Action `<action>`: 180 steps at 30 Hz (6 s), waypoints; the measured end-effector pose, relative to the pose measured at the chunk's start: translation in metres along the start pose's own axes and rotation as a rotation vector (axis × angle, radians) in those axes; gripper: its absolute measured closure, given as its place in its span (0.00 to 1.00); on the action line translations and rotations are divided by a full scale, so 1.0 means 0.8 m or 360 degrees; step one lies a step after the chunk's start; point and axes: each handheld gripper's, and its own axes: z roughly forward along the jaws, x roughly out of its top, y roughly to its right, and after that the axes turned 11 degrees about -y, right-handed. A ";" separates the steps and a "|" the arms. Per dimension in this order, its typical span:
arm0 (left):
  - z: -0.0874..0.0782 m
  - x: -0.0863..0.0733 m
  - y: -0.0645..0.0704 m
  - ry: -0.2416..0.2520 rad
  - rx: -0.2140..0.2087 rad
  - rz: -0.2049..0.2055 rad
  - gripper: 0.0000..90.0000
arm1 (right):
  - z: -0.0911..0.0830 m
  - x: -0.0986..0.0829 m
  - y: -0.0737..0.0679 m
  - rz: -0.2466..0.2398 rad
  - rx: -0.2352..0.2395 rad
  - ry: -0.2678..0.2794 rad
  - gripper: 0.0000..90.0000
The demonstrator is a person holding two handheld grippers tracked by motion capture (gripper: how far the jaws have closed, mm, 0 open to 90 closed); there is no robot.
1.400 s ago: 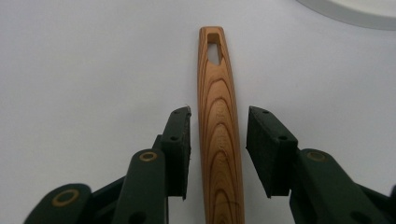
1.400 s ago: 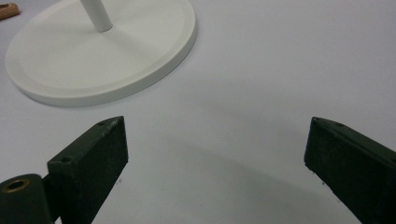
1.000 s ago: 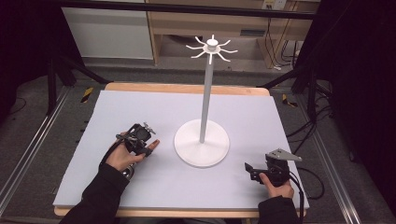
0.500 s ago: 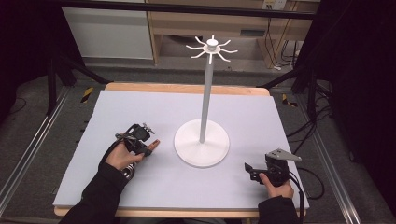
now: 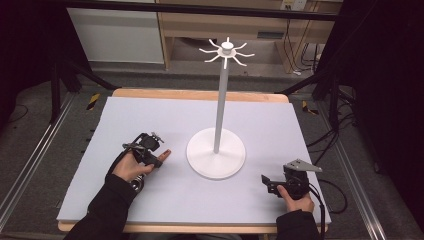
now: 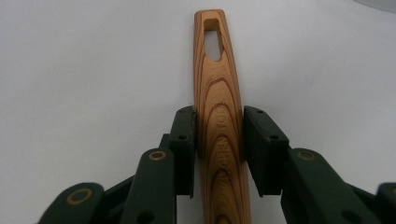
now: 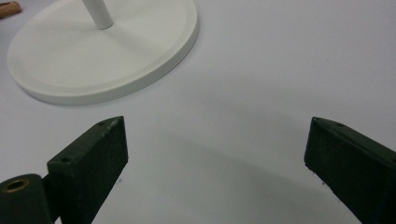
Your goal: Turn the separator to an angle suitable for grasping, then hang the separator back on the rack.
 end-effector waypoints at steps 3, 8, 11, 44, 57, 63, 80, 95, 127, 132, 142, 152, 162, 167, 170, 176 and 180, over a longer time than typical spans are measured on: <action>0.000 0.003 0.002 -0.0016 0.0019 -0.0010 0.74 | 0.001 0.000 0.000 -0.0003 0.0004 -0.0008 0.07; 0.000 0.003 0.001 -0.0017 0.0012 -0.0022 0.75 | 0.001 0.000 0.000 0.0002 0.0006 -0.0009 0.07; -0.001 0.002 0.001 -0.0014 0.0018 -0.0008 0.75 | 0.001 0.000 0.000 -0.0007 0.0006 -0.0010 0.07; -0.097 -0.079 0.021 0.1011 -0.0026 -0.0156 0.75 | 0.000 -0.001 0.000 -0.0015 -0.0020 0.0001 0.07; -0.120 -0.096 0.033 0.1326 0.0018 -0.0206 0.75 | -0.002 -0.002 -0.002 -0.0029 -0.0019 0.0014 0.07; -0.129 -0.099 0.039 0.1447 -0.0001 -0.0244 0.75 | -0.001 -0.002 -0.002 -0.0029 0.0000 0.0024 0.07; -0.168 -0.093 0.046 0.1637 0.0014 -0.0220 0.75 | 0.000 0.000 -0.003 -0.0029 -0.0001 0.0044 0.07; -0.214 -0.061 0.071 0.1761 0.0000 -0.0125 0.75 | -0.001 0.000 -0.004 -0.0022 0.0005 0.0052 0.07; -0.259 -0.022 0.105 0.1833 -0.0020 -0.0033 0.75 | 0.000 0.000 -0.002 -0.0024 0.0001 0.0048 0.07; -0.268 -0.013 0.110 0.1836 0.0000 -0.0017 0.75 | -0.001 0.000 -0.003 -0.0008 0.0013 0.0057 0.07; -0.282 0.001 0.120 0.1876 -0.0001 0.0025 0.75 | -0.001 0.000 -0.003 -0.0005 0.0017 0.0062 0.07; -0.291 0.013 0.125 0.1877 0.0012 0.0041 0.75 | -0.001 0.000 -0.003 -0.0004 0.0020 0.0063 0.07; -0.297 0.026 0.134 0.1866 0.0006 0.0076 0.75 | -0.001 0.000 -0.003 -0.0001 0.0022 0.0066 0.07; -0.297 0.035 0.135 0.1857 0.0020 0.0075 0.75 | -0.002 0.000 -0.003 -0.0004 0.0024 0.0065 0.07; -0.297 0.038 0.136 0.1850 0.0017 0.0075 0.75 | -0.001 0.000 -0.002 -0.0006 0.0023 0.0071 0.07; -0.296 0.044 0.137 0.1839 0.0016 0.0075 0.75 | -0.001 0.000 -0.003 -0.0001 0.0025 0.0071 0.07; -0.295 0.047 0.138 0.1833 0.0019 0.0083 0.75 | -0.001 0.000 -0.002 -0.0005 0.0026 0.0072 0.07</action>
